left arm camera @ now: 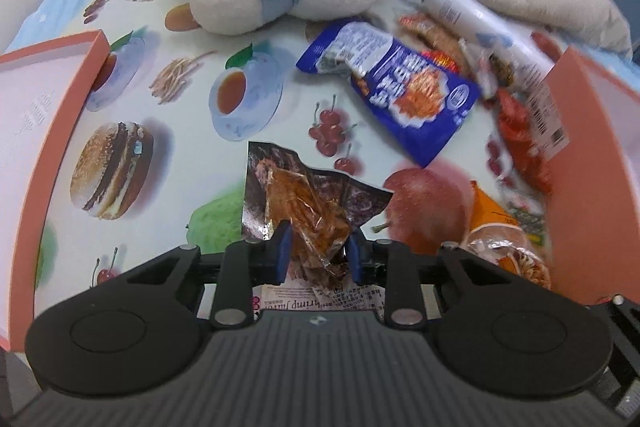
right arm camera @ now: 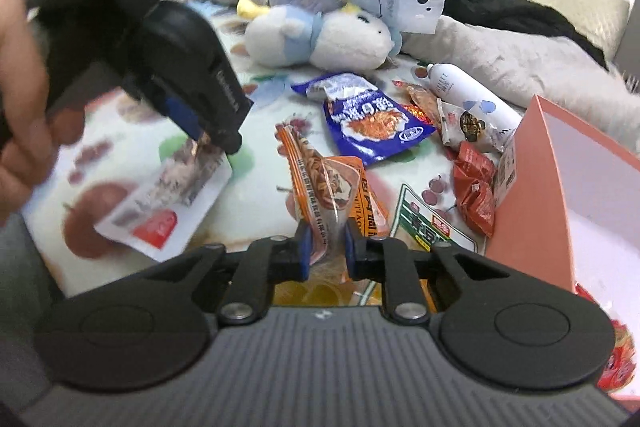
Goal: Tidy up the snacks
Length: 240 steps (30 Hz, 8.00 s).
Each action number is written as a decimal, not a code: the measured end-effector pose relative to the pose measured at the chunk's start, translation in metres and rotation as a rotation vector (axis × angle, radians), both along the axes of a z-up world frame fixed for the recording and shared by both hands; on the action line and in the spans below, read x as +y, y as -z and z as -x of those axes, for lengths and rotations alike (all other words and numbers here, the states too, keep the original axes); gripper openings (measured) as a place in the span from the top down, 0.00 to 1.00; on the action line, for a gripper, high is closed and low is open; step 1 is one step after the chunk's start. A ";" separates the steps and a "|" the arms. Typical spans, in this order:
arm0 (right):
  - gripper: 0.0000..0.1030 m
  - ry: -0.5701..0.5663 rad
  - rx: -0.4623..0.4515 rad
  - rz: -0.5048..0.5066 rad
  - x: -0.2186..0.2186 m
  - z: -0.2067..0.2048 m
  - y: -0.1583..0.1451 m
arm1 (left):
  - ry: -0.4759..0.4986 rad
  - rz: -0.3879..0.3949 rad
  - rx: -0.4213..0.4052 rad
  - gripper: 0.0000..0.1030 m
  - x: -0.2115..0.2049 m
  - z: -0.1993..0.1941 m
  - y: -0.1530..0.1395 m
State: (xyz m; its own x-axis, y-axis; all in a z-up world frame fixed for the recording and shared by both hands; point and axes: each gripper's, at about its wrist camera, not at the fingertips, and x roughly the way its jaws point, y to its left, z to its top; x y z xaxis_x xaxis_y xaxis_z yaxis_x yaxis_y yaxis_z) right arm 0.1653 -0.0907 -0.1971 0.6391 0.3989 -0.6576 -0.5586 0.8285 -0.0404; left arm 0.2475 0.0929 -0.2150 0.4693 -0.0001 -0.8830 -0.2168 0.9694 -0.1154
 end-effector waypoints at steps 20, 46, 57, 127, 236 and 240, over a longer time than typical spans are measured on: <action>0.81 0.083 0.015 -0.232 -0.034 -0.021 -0.078 | 0.006 0.088 -0.177 0.68 -0.010 0.010 -0.097; 0.81 0.228 -0.107 -0.187 -0.106 -0.037 -0.142 | 0.148 0.106 -0.346 0.68 -0.079 -0.012 -0.200; 0.81 0.337 -0.125 -0.133 -0.159 -0.045 -0.141 | 0.280 0.152 -0.330 0.68 -0.155 -0.033 -0.198; 0.52 0.400 -0.089 -0.305 -0.185 -0.004 -0.143 | 0.298 0.034 -0.427 0.30 -0.166 0.032 -0.214; 0.35 0.577 0.116 0.155 0.007 -0.026 0.048 | -0.092 0.173 -0.134 0.30 -0.009 -0.146 0.066; 0.35 0.548 0.123 0.190 0.011 -0.021 0.051 | -0.065 0.060 -0.116 0.30 -0.021 -0.158 0.067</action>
State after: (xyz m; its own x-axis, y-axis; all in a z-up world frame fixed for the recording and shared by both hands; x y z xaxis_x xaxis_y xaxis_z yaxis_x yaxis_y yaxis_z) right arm 0.1863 -0.0802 -0.2479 0.6334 -0.1002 -0.7673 -0.0612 0.9820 -0.1787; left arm 0.4053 0.0719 -0.2820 0.5691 -0.0180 -0.8221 -0.2604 0.9443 -0.2010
